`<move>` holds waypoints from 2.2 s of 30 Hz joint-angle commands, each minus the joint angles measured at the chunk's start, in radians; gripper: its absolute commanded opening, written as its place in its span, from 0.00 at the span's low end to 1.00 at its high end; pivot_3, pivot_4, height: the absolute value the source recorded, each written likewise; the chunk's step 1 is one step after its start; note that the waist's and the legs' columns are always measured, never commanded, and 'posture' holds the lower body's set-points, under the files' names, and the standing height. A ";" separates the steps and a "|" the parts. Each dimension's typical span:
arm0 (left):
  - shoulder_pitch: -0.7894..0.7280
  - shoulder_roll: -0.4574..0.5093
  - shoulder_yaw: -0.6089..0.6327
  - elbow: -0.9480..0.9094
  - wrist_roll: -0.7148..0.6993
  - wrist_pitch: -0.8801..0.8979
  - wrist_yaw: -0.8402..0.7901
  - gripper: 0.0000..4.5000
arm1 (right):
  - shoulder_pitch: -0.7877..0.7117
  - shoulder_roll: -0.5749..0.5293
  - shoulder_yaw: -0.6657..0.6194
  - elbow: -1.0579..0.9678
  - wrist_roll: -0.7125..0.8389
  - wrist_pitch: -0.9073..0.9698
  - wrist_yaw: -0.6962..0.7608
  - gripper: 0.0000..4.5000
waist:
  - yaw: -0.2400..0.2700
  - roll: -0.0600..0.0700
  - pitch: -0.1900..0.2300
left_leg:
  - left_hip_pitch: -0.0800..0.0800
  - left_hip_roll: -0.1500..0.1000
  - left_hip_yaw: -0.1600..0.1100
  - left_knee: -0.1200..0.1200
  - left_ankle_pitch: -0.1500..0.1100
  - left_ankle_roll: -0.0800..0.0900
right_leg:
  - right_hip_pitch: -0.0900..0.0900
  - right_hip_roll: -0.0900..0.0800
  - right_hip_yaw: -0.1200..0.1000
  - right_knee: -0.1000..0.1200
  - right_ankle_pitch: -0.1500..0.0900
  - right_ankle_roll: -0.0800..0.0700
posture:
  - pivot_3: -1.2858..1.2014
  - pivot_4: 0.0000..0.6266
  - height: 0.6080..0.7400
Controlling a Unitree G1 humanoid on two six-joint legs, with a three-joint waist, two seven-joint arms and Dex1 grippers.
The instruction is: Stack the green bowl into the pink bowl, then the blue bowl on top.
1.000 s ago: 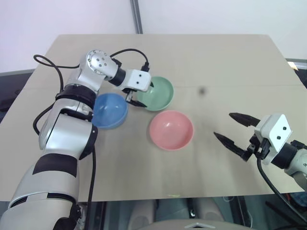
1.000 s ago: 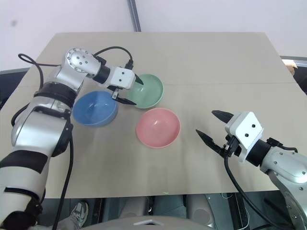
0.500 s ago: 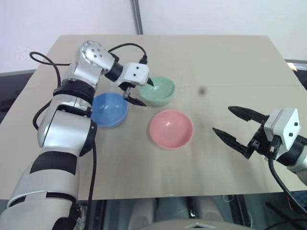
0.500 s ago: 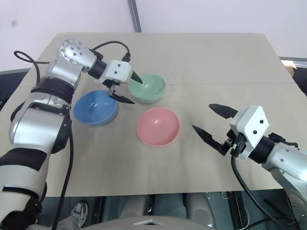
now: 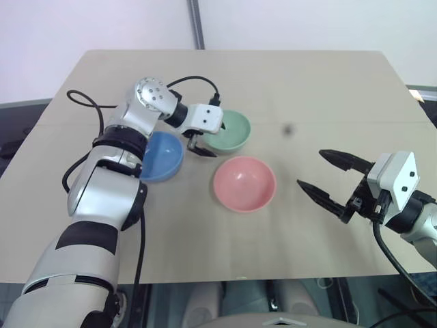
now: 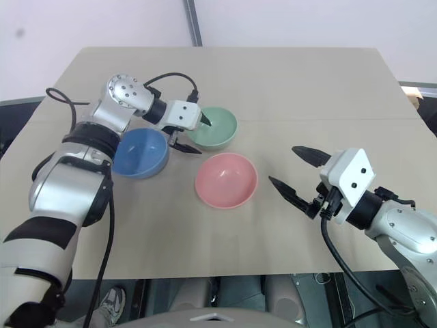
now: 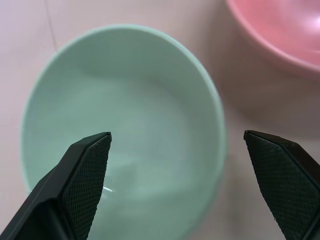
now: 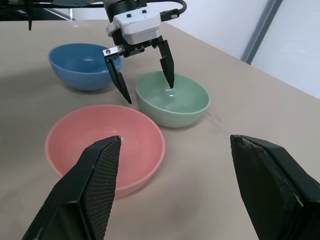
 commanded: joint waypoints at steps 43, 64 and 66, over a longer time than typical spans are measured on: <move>0.017 0.376 -0.472 -0.713 -0.713 -0.153 -0.204 0.01 | -0.005 -0.014 -0.001 0.021 -0.052 -0.048 0.002 0.86 | 0.000 0.000 0.000 | 0.001 0.000 0.000 0.001 0.000 0.000 | 0.001 0.000 0.001 0.002 0.000 0.000 | 0.52 0.24 1.00; -0.058 0.395 -0.598 -0.695 -0.817 -0.165 -0.204 0.57 | 0.045 0.007 0.008 -0.011 -0.073 -0.065 -0.019 0.86 | 0.000 0.000 0.000 | 0.001 0.000 0.000 0.001 0.000 0.000 | 0.001 0.001 0.001 0.002 0.000 0.000 | 0.52 0.24 1.00; -0.049 0.365 -0.504 -0.653 -0.798 -0.069 -0.204 0.57 | 0.040 0.004 0.019 -0.009 -0.068 -0.069 -0.009 0.86 | 0.000 0.000 0.000 | 0.001 0.000 0.000 0.001 0.000 0.001 | 0.001 0.001 0.001 0.002 0.000 0.000 | 0.52 0.24 1.00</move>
